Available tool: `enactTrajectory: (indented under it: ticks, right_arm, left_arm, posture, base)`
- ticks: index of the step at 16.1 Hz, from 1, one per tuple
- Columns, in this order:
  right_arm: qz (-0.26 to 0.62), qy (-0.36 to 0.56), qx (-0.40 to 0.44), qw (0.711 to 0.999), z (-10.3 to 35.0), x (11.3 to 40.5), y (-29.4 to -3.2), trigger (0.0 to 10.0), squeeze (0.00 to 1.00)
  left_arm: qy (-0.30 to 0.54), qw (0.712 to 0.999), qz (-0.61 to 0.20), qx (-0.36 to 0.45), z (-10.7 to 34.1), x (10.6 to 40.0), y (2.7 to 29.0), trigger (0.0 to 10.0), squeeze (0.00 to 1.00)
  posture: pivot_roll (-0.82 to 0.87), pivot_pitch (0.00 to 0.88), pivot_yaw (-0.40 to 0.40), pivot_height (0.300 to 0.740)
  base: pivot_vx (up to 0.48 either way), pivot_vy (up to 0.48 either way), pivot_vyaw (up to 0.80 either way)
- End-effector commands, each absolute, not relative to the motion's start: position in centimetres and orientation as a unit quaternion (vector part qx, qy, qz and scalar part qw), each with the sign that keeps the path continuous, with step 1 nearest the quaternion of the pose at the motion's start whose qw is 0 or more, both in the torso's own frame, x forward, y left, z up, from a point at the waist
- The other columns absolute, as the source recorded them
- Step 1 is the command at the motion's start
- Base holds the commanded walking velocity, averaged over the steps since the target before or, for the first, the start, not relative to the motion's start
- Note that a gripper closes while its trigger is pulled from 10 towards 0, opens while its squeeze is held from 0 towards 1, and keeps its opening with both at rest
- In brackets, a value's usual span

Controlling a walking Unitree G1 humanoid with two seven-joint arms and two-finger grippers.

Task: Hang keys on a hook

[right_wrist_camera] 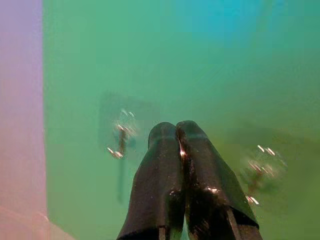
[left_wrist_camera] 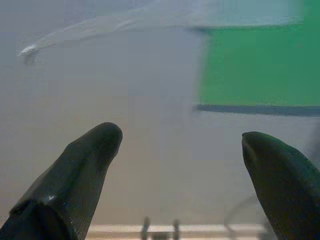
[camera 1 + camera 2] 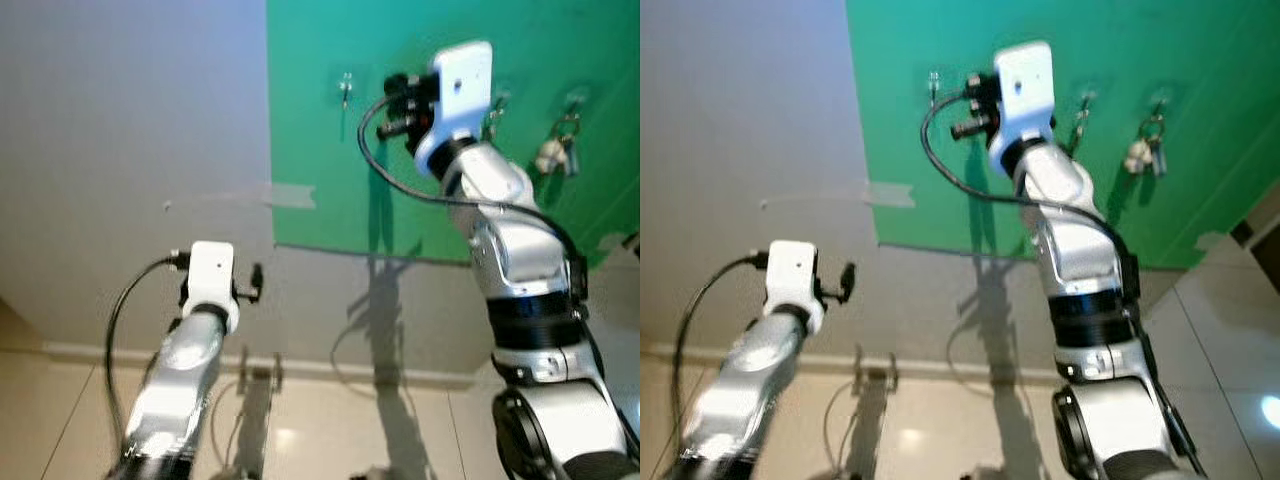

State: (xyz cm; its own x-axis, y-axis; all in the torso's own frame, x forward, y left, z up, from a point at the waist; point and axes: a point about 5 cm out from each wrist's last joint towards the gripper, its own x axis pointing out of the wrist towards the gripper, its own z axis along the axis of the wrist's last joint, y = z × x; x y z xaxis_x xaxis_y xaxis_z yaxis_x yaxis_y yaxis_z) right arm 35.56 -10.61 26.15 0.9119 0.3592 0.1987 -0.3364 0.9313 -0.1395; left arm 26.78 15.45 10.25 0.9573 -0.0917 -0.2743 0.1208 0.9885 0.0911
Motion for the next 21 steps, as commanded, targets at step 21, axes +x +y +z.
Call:
enactTrajectory:
  ticks: [21]
  right_arm:
    - [0.166, -0.127, -0.084, 0.974, 25.1, 40.0, -8.3, 0.0, 0.00]
  left_arm:
    - [-0.156, 0.965, -0.146, 0.151, 9.0, 28.1, 9.0, 10.0, 0.00]
  posture:
    - [-0.06, 0.000, -0.078, 0.723]
  base:
    - [0.000, 0.000, 0.00]
